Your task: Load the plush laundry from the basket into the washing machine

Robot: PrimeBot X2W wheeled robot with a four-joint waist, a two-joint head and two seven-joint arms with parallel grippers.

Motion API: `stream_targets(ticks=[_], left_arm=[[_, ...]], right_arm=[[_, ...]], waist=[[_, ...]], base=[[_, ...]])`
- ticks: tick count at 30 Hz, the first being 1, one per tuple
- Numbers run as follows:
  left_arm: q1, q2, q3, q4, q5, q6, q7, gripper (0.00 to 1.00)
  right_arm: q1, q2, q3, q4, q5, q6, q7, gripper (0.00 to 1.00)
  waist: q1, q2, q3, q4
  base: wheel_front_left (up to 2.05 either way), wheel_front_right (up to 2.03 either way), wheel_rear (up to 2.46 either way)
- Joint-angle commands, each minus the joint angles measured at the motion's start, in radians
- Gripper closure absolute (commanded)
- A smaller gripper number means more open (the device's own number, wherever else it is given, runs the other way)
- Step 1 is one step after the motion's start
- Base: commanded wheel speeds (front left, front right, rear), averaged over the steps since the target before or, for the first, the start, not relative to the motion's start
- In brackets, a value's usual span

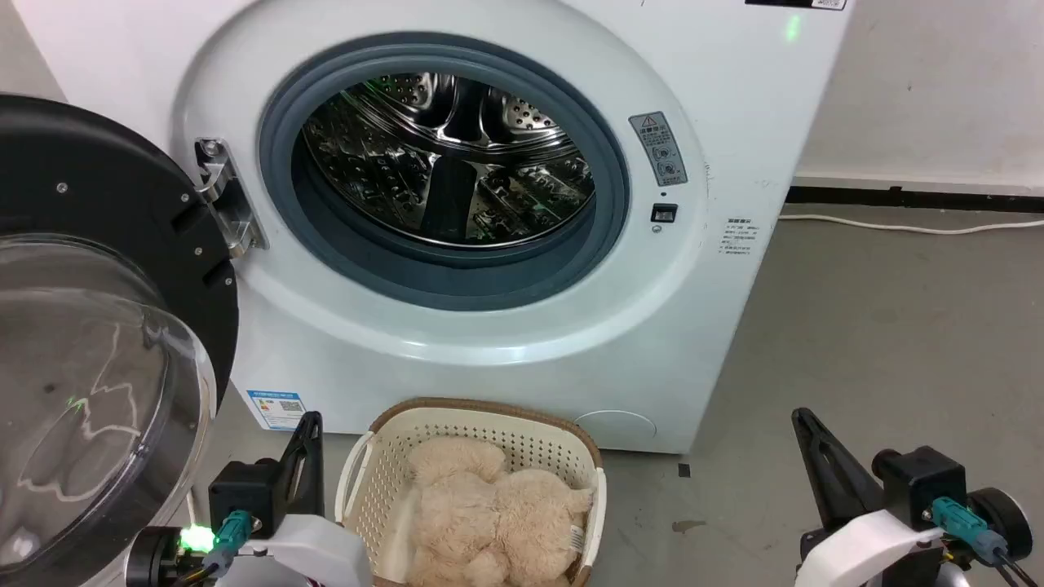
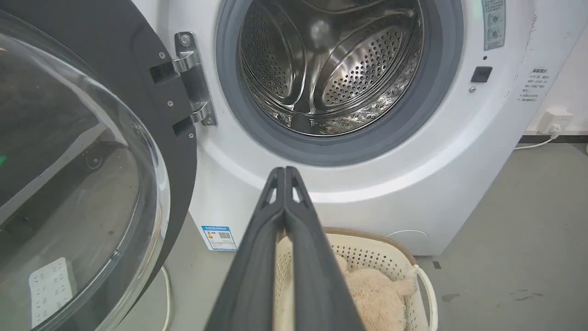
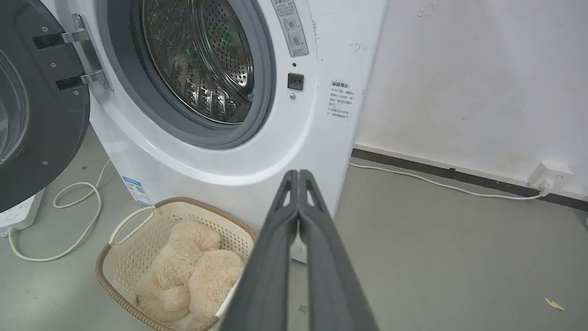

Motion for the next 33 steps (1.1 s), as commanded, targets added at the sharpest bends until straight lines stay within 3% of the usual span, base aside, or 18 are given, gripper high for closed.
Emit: stream_targets(ticks=[1,33], left_arm=[[-0.015,0.0,0.001,-0.005,0.002,0.003,0.0,1.0],[-0.015,0.0,0.001,-0.005,0.002,0.003,0.0,1.0]], right_arm=[[-0.012,0.0,-0.001,-0.004,-0.008,0.001,0.0,1.0],[-0.012,0.0,-0.001,-0.004,-0.008,0.001,0.0,1.0]], waist=[[0.0,0.0,0.0,0.0],[0.0,0.0,0.0,0.0]], base=[[0.0,0.0,0.0],[0.0,0.0,0.0]])
